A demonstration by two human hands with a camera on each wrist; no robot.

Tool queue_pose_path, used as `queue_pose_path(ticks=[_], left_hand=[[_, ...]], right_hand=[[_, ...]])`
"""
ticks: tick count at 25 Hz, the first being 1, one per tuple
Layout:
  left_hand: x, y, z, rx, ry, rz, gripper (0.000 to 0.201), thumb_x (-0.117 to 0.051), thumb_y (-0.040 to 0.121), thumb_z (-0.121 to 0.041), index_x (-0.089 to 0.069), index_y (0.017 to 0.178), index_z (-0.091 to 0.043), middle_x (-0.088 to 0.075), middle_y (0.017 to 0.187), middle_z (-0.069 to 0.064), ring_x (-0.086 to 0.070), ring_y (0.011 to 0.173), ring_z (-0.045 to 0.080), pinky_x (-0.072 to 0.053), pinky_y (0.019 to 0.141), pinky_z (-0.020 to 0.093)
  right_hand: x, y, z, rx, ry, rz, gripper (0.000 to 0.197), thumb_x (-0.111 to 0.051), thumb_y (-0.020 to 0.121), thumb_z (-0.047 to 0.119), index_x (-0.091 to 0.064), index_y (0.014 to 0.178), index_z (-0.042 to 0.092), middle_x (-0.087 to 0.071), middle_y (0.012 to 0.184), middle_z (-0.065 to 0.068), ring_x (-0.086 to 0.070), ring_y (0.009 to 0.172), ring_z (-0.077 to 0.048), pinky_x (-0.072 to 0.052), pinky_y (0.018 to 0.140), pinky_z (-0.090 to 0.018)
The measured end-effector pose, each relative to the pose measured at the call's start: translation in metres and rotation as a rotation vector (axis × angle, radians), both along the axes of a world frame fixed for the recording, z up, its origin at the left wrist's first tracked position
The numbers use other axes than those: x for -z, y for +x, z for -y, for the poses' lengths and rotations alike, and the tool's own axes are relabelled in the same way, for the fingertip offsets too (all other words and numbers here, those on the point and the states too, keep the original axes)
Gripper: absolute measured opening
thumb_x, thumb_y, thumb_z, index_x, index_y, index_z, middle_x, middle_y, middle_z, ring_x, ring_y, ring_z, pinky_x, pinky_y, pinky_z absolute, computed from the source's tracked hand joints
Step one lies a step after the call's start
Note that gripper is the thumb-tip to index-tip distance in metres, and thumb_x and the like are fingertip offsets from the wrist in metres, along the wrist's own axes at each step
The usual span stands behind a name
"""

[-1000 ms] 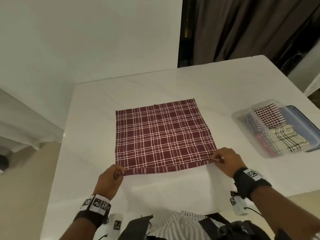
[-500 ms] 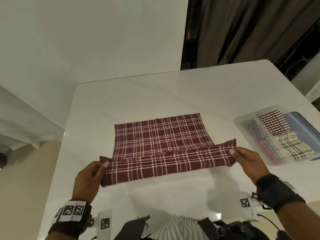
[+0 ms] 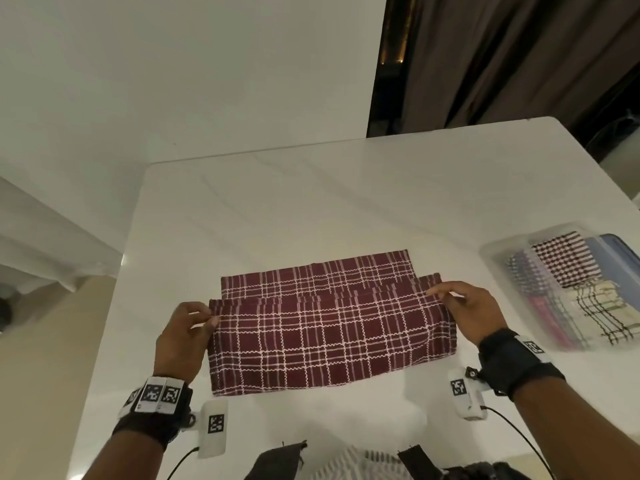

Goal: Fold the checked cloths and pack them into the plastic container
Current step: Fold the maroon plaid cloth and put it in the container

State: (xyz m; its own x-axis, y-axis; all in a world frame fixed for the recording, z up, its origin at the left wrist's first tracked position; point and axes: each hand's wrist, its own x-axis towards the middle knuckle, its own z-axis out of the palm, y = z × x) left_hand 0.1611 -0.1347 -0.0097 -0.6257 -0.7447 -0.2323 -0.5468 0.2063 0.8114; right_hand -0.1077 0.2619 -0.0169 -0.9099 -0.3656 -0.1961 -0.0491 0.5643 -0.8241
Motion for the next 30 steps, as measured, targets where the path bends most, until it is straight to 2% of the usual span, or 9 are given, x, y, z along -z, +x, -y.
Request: queue_pose_path(ticks=[3,9,16,19,21,24,26,28,30], left_hand=[[0.001,-0.016,0.014,0.075,-0.072,0.036,0.016,-0.065,0.092,-0.02,-0.07,0.101,-0.034,-0.074,0.09,-0.005,-0.071,0.072,0.012,-0.051,0.056,0.01],[0.017,-0.043,0.044,0.136,-0.136,0.135,0.031,-0.067,0.092,-0.02,-0.064,0.119,-0.033,-0.071,0.109,0.002,-0.068,0.074,0.009,-0.051,0.059,0.017],[0.042,-0.052,0.059,0.185,-0.202,0.222,0.038,-0.07,0.088,-0.013,-0.062,0.122,-0.027,-0.063,0.127,0.002,-0.066,0.076,0.007,-0.045,0.063,0.013],[0.051,-0.049,0.056,0.299,-0.343,0.359,0.055,-0.078,0.081,-0.026,-0.055,0.131,-0.025,-0.043,0.148,0.003,-0.056,0.118,0.025,-0.051,0.091,0.04],[0.047,-0.053,0.035,0.421,-0.497,0.455,0.069,-0.077,0.079,-0.041,-0.046,0.14,-0.028,-0.028,0.157,0.0,-0.036,0.139,0.029,-0.04,0.107,0.054],[0.042,-0.073,-0.026,0.677,-0.547,0.442,0.089,-0.068,0.08,-0.055,-0.022,0.152,-0.03,-0.007,0.164,-0.002,-0.012,0.15,0.025,-0.021,0.119,0.052],[0.051,-0.085,-0.074,0.778,-0.545,0.463,0.088,-0.058,0.089,-0.052,-0.007,0.155,-0.027,0.005,0.164,-0.002,0.001,0.151,0.023,-0.006,0.122,0.047],[0.069,-0.084,-0.11,0.765,-0.523,0.523,0.074,-0.037,0.1,-0.045,0.006,0.155,-0.022,0.015,0.164,0.001,0.014,0.15,0.023,0.004,0.123,0.046],[0.083,-0.068,-0.124,0.708,-0.505,0.539,0.07,-0.018,0.101,-0.052,0.015,0.154,-0.021,0.024,0.161,0.0,0.025,0.147,0.023,0.005,0.123,0.048]], right_hand=[[-0.002,-0.022,0.016,-0.046,0.053,0.028,0.021,-0.062,0.094,0.016,-0.073,0.105,0.031,-0.069,0.112,0.005,-0.068,0.092,-0.012,-0.051,0.074,-0.012],[0.002,-0.056,0.043,-0.11,0.12,0.134,0.036,-0.071,0.088,0.023,-0.064,0.123,0.032,-0.059,0.123,0.007,-0.065,0.091,-0.012,-0.041,0.069,-0.011],[0.026,-0.074,0.057,-0.158,0.168,0.16,0.047,-0.072,0.087,0.019,-0.059,0.129,0.035,-0.051,0.142,0.002,-0.063,0.103,-0.019,-0.046,0.088,-0.03],[0.031,-0.068,0.064,-0.249,0.344,0.019,0.062,-0.074,0.085,0.026,-0.048,0.14,0.031,-0.035,0.152,0.0,-0.039,0.135,-0.028,-0.035,0.112,-0.045],[0.025,-0.049,0.08,-0.377,0.426,-0.075,0.078,-0.075,0.081,0.039,-0.034,0.147,0.037,-0.023,0.158,0.004,-0.021,0.144,-0.027,-0.023,0.118,-0.051],[0.023,0.001,0.125,-0.733,0.513,-0.17,0.104,-0.067,0.074,0.067,-0.007,0.154,0.036,0.001,0.163,0.007,0.0,0.149,-0.02,-0.003,0.117,-0.048],[0.034,0.041,0.154,-0.953,0.549,-0.217,0.121,-0.054,0.067,0.084,0.009,0.154,0.028,0.017,0.161,0.004,0.017,0.147,-0.021,0.008,0.116,-0.047],[0.051,0.072,0.166,-1.062,0.585,-0.244,0.132,-0.044,0.061,0.094,0.018,0.152,0.02,0.029,0.158,0.0,0.03,0.144,-0.022,0.015,0.116,-0.047],[0.069,0.086,0.156,-1.086,0.635,-0.288,0.132,-0.037,0.063,0.096,0.022,0.151,0.017,0.035,0.156,-0.001,0.036,0.141,-0.021,0.02,0.115,-0.049]])
